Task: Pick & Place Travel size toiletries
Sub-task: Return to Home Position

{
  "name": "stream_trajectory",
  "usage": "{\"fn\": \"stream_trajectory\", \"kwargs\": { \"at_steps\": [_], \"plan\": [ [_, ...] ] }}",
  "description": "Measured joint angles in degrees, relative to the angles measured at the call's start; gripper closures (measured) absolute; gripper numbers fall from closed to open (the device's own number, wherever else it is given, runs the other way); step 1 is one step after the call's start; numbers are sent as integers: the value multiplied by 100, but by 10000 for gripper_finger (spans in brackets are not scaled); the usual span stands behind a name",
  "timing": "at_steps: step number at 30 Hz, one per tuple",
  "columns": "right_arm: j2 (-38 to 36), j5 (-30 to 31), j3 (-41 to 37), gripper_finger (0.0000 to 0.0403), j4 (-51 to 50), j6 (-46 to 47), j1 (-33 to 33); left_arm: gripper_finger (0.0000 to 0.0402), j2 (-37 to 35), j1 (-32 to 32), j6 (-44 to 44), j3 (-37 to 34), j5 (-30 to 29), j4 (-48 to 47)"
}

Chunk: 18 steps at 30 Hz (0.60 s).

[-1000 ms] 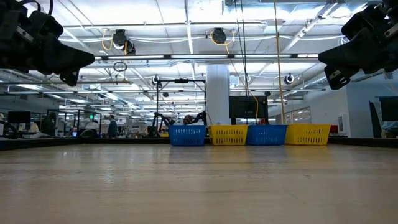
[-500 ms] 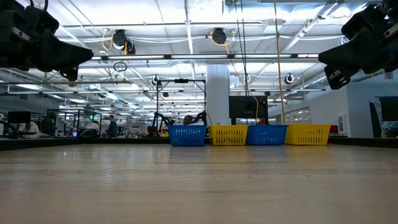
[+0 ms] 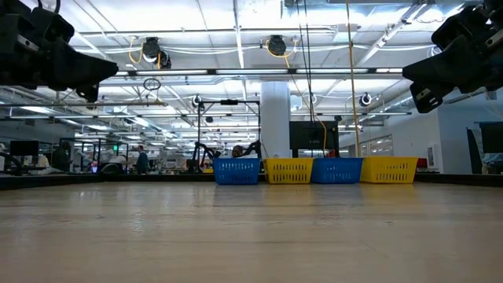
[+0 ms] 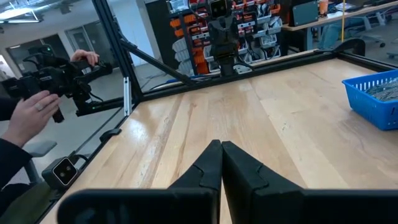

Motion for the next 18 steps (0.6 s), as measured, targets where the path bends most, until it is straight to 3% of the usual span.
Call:
{"fn": "stream_trajectory", "kwargs": {
  "at_steps": [4,18],
  "plan": [
    [2,0,0,400,2,-1,0,397,-2,0,308,4,3,-58],
    [2,0,0,401,2,-1,0,394,0,0,255,4,-123,-38]
  ]
}}
